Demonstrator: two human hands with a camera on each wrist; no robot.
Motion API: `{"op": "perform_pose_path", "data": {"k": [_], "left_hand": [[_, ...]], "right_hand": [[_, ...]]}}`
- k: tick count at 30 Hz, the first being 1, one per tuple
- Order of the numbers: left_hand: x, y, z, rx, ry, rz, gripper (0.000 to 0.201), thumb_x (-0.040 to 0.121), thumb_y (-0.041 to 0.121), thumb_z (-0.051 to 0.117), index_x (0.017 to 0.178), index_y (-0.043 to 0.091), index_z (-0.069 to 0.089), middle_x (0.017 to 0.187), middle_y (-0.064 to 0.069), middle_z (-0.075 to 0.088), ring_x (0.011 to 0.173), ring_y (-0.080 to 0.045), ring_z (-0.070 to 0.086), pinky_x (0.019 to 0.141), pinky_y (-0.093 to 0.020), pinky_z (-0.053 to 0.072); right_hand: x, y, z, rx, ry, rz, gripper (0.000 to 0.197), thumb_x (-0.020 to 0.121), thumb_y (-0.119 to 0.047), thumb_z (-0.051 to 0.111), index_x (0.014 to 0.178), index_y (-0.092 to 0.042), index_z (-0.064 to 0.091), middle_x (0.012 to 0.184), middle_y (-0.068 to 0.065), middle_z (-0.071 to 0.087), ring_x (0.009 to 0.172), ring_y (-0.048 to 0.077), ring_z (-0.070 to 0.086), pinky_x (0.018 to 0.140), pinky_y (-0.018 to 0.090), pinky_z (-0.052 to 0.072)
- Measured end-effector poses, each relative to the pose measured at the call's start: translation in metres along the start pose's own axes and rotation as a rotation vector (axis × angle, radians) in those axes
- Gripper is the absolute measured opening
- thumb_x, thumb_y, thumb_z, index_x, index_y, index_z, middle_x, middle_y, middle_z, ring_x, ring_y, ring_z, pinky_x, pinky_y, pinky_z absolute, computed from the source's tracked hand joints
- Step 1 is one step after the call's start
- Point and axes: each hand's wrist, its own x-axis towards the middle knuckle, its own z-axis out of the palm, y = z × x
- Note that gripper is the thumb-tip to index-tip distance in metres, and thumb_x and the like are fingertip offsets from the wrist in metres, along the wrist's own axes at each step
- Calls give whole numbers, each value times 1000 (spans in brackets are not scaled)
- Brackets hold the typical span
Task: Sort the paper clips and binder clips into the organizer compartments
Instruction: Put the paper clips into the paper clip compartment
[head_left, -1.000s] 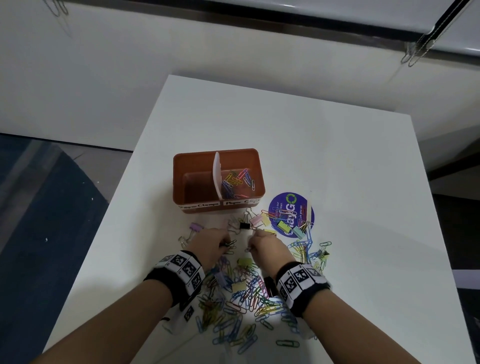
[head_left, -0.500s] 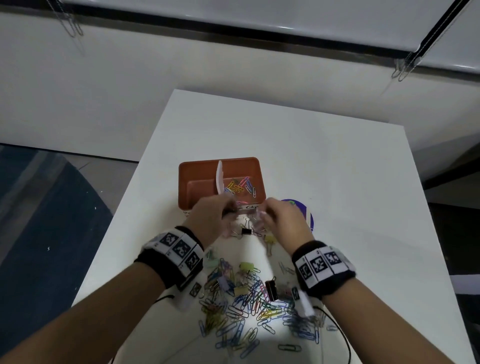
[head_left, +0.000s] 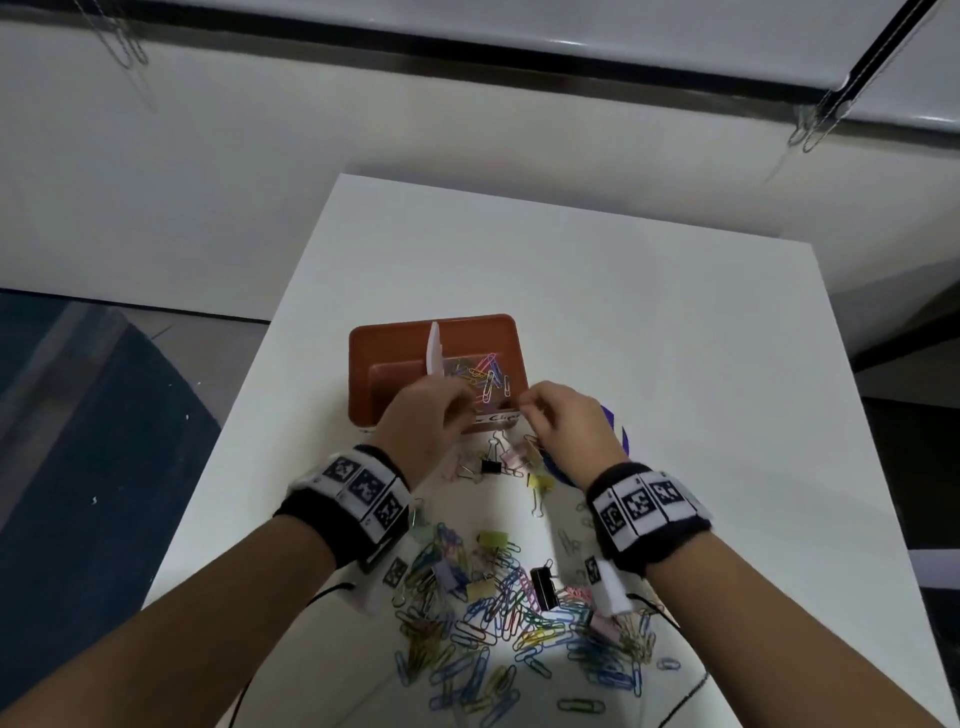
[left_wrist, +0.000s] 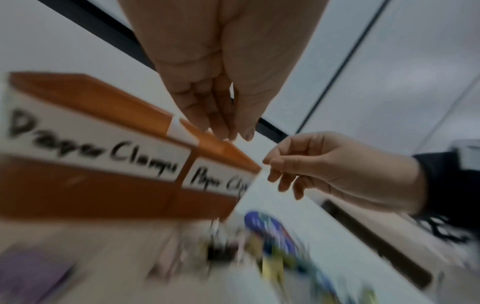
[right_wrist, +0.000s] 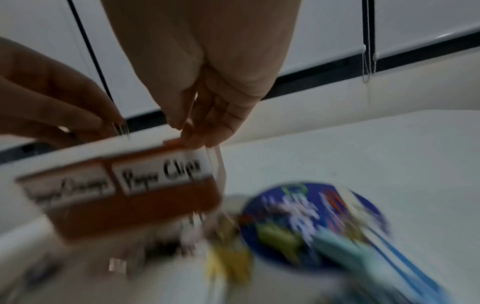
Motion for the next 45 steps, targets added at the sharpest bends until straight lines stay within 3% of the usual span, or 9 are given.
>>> {"op": "perform_pose_path", "data": {"k": [4,8,12,15,20,25,30,37,45], "left_hand": [[-31,-24,29,40,-161,25,12,87,17,62,95,10,67,91,-4,66,81,-17,59,79,-36,52],[-32,-39,54,104,-211,-6,25,89,21,55,111,11,65,113,-6,65,101,-23,60,91,-31,47],[-19,-44,72,243,-312,-48,50,87,39,23,118,21,57,119,1,62,111,-21,56,94,-38,47],[-10,-46,75,336,-339,-76,31,90,30,39,116,24,56,120,4,58,112,-21,54,91,-39,48],[-15,-56,74,348,-357,-44,31,92,21,51,122,16,58,111,-11,60,102,-31,57,87,-43,48],[-12,-64,77,254,-306,-121,20,91,21,51,99,11,65,102,-10,62,94,-28,59,82,-37,47],[-3,-63,78,280,-342,-175,16,88,22,55,99,15,64,105,-7,63,96,-26,60,81,-34,47],[-2,-62,79,378,-414,-231,14,87,19,51,96,20,63,108,-4,61,104,-25,56,87,-35,47],[-9,-60,82,280,-345,-197,15,86,18,53,98,20,61,103,-5,62,98,-25,59,87,-36,48]], "right_hand": [[-29,35,26,-170,-211,7,23,95,-23,47,106,-25,67,96,-3,71,82,14,66,78,31,55],[-35,49,56,-332,-194,-56,26,87,-22,52,108,-23,67,101,0,69,90,22,61,82,39,52],[-28,50,72,-395,-103,-75,30,78,-16,53,103,-20,70,93,4,68,82,30,60,72,38,53],[-21,53,76,-413,-57,-68,28,75,-17,55,97,-22,72,89,3,68,78,32,62,67,36,52],[-20,67,60,-477,-95,-6,28,87,-28,52,114,-26,62,105,-1,64,101,26,57,86,37,43],[-22,72,58,-419,-86,-15,27,88,-28,57,114,-29,60,102,-3,62,100,22,57,89,37,44],[-17,66,62,-427,-115,13,17,89,-26,53,99,-26,66,97,-2,61,100,26,55,83,32,34],[-18,59,65,-511,-178,16,18,92,-26,47,96,-28,65,106,-3,62,103,22,54,90,34,36],[-36,67,68,-436,-172,-5,16,92,-26,48,92,-28,64,96,-7,69,93,20,58,88,36,36]]}}
